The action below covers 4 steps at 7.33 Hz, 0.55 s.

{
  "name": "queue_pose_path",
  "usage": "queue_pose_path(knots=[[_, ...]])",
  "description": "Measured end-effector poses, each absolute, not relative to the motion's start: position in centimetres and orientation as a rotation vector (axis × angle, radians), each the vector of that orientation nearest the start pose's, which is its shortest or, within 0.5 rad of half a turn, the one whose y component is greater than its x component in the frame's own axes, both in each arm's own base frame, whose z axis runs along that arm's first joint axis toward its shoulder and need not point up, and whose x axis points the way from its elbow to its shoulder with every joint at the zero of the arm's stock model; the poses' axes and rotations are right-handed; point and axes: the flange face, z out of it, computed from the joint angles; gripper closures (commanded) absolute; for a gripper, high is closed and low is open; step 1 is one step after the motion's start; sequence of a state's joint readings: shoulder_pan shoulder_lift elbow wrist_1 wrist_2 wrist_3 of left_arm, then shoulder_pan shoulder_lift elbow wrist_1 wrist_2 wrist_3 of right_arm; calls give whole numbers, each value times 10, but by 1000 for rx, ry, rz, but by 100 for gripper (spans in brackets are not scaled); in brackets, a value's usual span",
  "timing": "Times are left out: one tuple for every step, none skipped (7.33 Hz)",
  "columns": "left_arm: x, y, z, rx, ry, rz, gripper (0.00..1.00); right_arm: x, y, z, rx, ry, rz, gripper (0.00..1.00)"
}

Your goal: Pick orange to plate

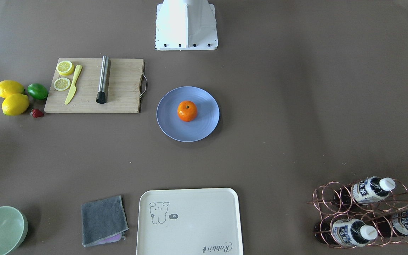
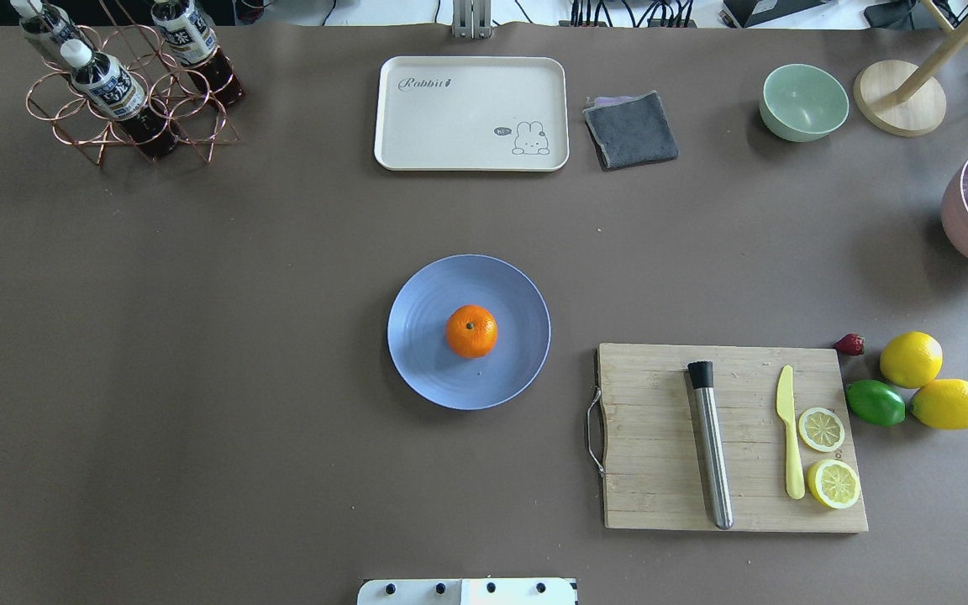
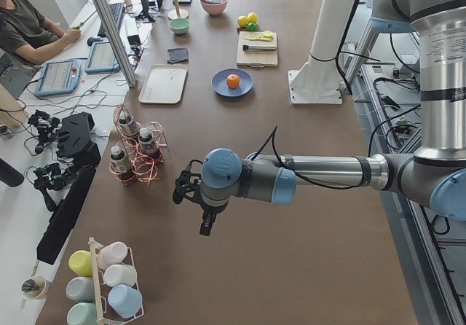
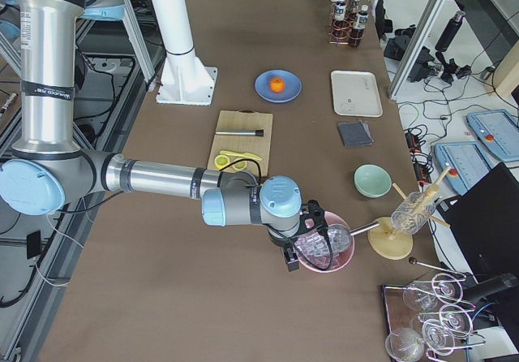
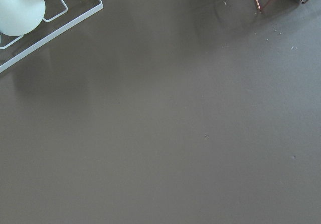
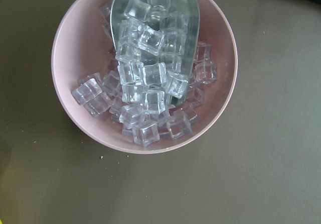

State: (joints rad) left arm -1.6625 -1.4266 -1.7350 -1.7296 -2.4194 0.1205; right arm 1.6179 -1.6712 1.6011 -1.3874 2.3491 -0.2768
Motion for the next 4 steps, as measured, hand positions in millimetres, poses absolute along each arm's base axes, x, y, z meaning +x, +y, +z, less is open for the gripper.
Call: queue_pose_path(knots=[[-100,-434,620,262,809,104,3,85,-453,672,230,-752,-256,0],[-101,-434,621,261,803,103,3,85,-453,673,227,-753,-251,0],[-101,-433,625,255,797,99,3,85,-452,673,223,-755,-248,0],[-101,-429,629,246,790,96,3,85,-452,674,219,-757,-245,0]])
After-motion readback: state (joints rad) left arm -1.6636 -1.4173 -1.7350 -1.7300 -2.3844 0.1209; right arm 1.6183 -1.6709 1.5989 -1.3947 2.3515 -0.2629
